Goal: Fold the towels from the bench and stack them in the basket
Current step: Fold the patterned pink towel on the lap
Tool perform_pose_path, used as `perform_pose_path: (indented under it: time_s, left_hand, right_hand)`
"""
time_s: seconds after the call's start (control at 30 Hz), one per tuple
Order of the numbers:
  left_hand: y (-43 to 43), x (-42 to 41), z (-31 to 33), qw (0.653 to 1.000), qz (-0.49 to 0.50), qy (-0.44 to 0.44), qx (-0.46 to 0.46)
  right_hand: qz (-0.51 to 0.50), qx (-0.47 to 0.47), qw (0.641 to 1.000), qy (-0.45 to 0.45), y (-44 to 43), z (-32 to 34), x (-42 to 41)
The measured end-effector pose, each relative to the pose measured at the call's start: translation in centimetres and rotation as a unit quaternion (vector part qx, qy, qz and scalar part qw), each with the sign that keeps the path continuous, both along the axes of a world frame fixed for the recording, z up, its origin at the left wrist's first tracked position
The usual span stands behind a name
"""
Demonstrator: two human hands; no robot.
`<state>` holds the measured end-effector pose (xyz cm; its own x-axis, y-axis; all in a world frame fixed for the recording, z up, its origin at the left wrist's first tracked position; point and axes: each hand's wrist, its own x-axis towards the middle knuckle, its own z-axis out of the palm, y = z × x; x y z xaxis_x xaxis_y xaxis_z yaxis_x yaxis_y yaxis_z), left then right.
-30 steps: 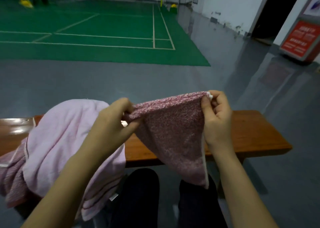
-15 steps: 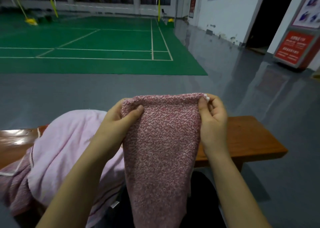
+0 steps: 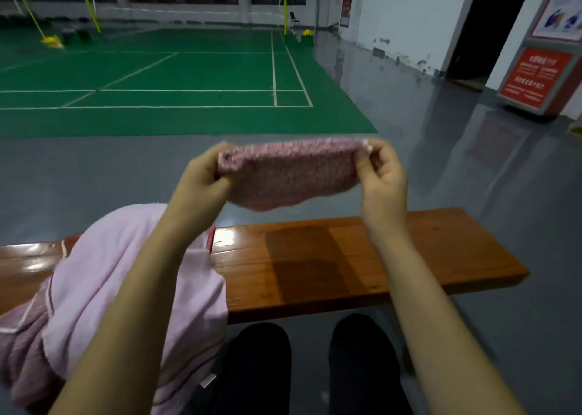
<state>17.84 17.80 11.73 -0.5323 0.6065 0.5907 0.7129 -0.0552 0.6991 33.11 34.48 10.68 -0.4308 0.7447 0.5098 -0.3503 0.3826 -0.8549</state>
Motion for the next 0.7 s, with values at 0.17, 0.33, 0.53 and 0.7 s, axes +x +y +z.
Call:
perform_pose_path:
  time_s: [0.17, 0.33, 0.53, 0.7]
  left_hand:
    - [-2.8, 1.7, -13.1, 0.983, -0.041, -0.048, -0.172]
    - [-4.6, 3.1, -19.1, 0.963, -0.062, -0.096, -0.245]
    - [-2.7, 2.8, -17.9, 0.979, -0.045, -0.138, -0.142]
    - [-2.4, 2.0, -18.5, 0.950, -0.074, -0.276, -0.126]
  right_hand:
    - [0.019, -0.116, 0.986, -0.114, -1.7, -14.2, 2.2]
    - [0.049, -0.216, 0.961, -0.167, -3.6, -19.7, 3.8]
    - [0.176, -0.242, 0.935, -0.192, -2.3, -19.0, 3.9]
    - [0.131, -0.229, 0.936, -0.233, -2.1, -20.1, 2.8]
